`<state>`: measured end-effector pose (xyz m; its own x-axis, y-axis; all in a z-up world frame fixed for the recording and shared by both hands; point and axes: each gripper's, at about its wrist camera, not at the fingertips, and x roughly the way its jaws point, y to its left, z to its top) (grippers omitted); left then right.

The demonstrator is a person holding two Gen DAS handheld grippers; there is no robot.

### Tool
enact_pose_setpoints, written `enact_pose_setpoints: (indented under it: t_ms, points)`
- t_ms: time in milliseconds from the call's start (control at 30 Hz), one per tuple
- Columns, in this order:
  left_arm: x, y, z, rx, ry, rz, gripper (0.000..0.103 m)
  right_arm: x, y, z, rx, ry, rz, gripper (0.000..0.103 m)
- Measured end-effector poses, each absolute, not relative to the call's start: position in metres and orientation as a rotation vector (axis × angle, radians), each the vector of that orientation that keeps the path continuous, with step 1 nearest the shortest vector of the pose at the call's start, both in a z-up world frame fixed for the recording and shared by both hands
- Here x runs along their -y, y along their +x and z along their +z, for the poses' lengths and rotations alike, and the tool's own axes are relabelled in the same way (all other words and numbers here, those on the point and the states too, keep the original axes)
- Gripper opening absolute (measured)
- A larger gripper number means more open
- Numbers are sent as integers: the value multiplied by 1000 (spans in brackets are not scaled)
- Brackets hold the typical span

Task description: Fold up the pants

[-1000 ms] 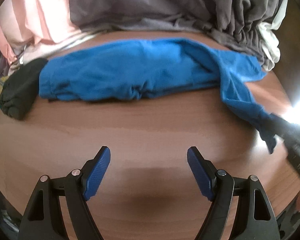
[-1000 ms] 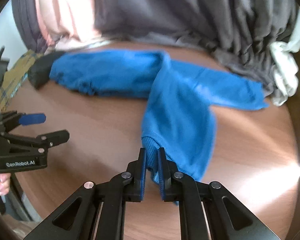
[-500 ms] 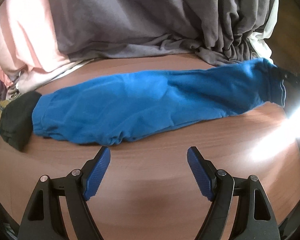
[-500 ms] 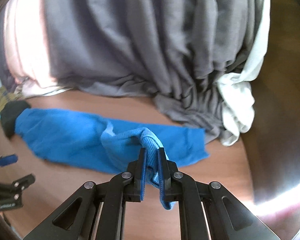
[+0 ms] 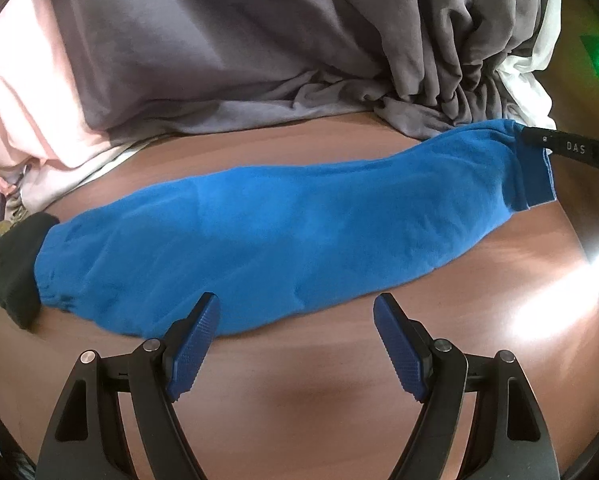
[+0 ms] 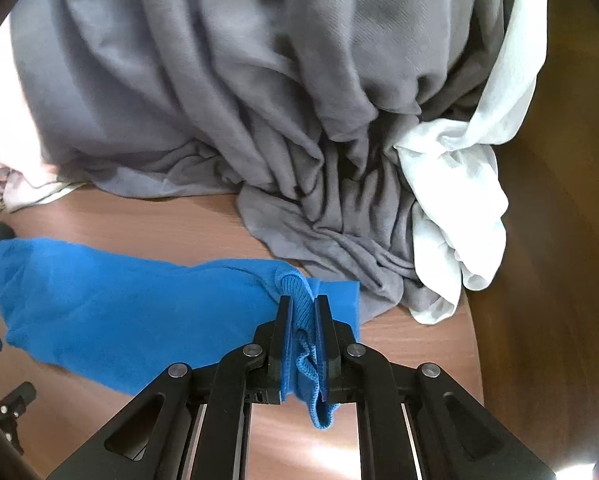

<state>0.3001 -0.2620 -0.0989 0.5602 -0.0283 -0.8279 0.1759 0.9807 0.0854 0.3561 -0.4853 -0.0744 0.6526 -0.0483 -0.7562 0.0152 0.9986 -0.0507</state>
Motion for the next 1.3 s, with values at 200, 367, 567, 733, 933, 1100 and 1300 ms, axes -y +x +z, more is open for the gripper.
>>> enact_pose_setpoints:
  t_ms: [200, 367, 567, 733, 933, 1100, 1300]
  points:
    - [282, 326, -115, -971, 191, -124, 79, 509, 377, -88, -892, 3, -42, 11]
    - [291, 353, -124, -939, 265, -138, 79, 523, 400, -123, -978, 34, -56, 11]
    - [289, 382, -125, -914, 318, -142, 79, 529, 414, -140, -1022, 19, -137, 26]
    - [285, 397, -127, -899, 363, -218, 79, 529, 417, -142, -1036, -50, -201, 29]
    - [276, 417, -119, -874, 403, -371, 79, 495, 405, -111, -942, -219, -113, 29]
    - [290, 442, -122, -908, 413, -632, 67, 452, 418, -103, -972, -283, 268, 29]
    - [304, 466, -141, -972, 427, -747, 55, 434, 458, -117, -1033, -269, 490, 29]
